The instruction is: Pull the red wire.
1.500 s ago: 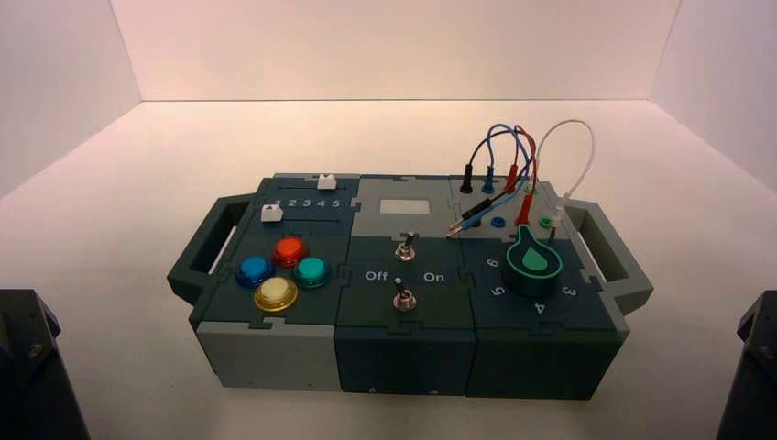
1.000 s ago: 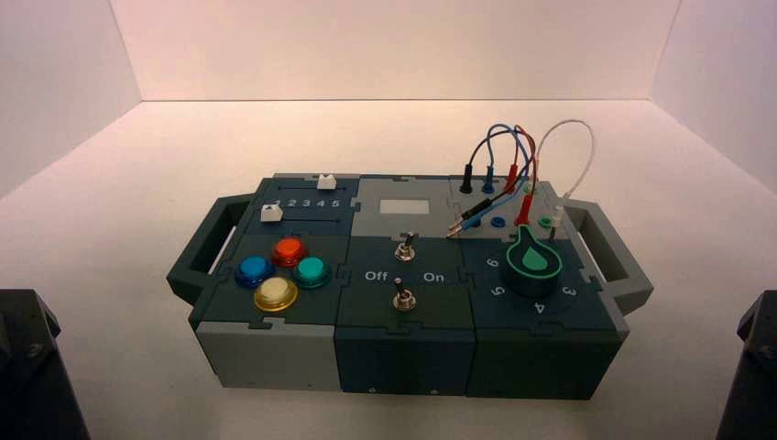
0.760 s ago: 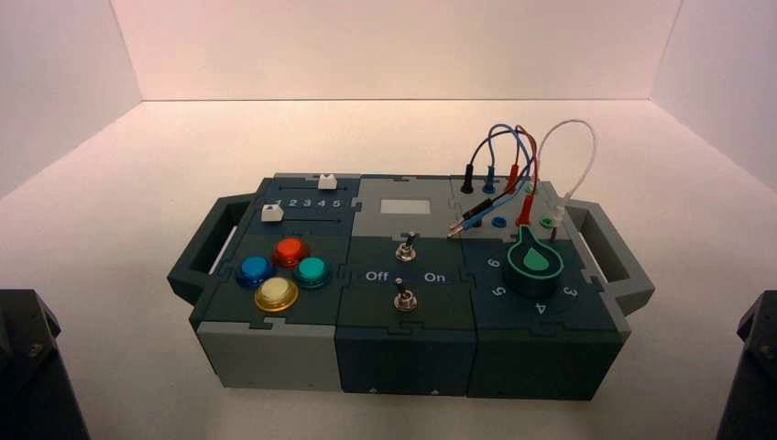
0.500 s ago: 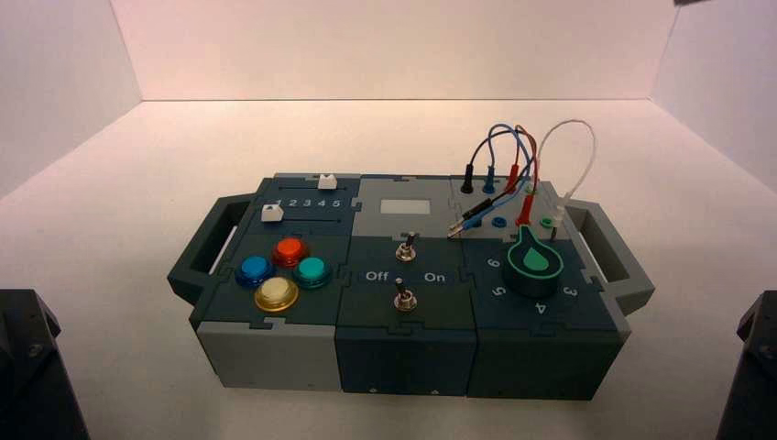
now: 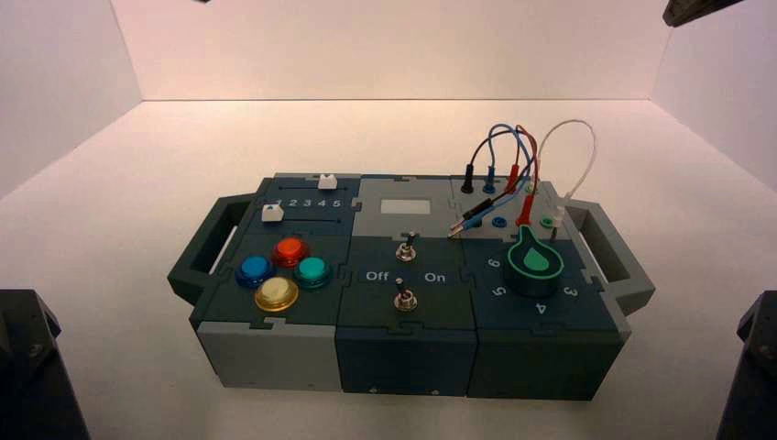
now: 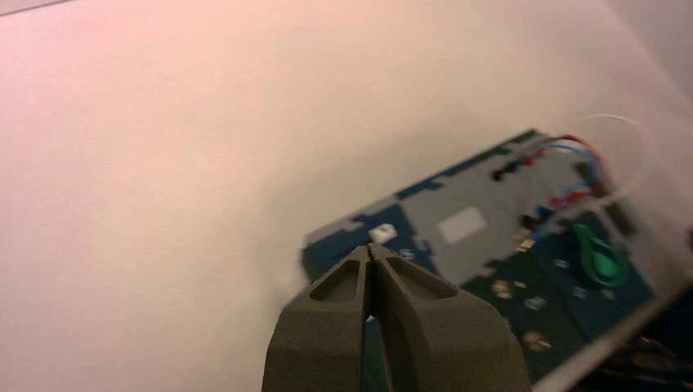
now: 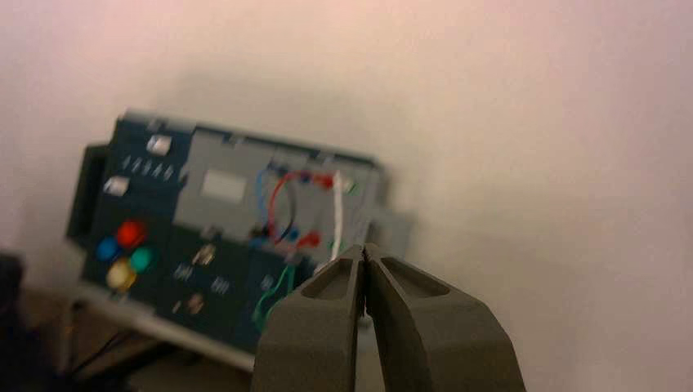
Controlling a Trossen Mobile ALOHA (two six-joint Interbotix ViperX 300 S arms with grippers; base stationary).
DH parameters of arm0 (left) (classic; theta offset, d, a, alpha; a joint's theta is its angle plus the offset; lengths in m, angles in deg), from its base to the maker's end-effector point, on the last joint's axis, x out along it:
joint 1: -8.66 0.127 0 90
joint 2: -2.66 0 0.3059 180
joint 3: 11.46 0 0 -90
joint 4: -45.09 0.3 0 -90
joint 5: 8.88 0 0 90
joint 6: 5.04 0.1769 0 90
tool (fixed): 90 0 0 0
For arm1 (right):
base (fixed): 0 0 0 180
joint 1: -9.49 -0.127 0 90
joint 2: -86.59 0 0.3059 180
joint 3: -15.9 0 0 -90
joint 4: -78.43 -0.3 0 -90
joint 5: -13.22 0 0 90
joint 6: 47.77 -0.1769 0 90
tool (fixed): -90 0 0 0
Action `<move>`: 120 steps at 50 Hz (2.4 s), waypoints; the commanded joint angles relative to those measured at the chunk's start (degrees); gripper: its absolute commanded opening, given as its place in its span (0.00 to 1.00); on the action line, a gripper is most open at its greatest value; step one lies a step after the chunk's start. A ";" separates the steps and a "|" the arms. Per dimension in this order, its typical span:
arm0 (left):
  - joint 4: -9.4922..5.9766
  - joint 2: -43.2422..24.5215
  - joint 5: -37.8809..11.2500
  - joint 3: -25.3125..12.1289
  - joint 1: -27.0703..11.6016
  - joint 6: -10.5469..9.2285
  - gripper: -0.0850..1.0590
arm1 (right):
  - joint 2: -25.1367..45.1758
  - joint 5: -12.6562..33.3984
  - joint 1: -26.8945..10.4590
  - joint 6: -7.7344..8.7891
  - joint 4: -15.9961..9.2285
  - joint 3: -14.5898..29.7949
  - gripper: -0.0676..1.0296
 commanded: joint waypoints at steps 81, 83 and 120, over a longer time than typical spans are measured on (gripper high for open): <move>-5.27 -7.47 12.57 6.15 -22.50 -13.18 0.05 | 14.68 6.15 -17.05 3.60 -4.04 -0.18 0.14; -5.27 -7.38 12.57 6.24 -22.50 -13.18 0.05 | 15.12 5.98 -17.05 3.69 -4.04 -0.09 0.14; -5.27 -7.65 12.66 6.24 -22.50 -13.18 0.05 | 29.62 4.31 -17.40 6.59 -1.49 5.10 0.32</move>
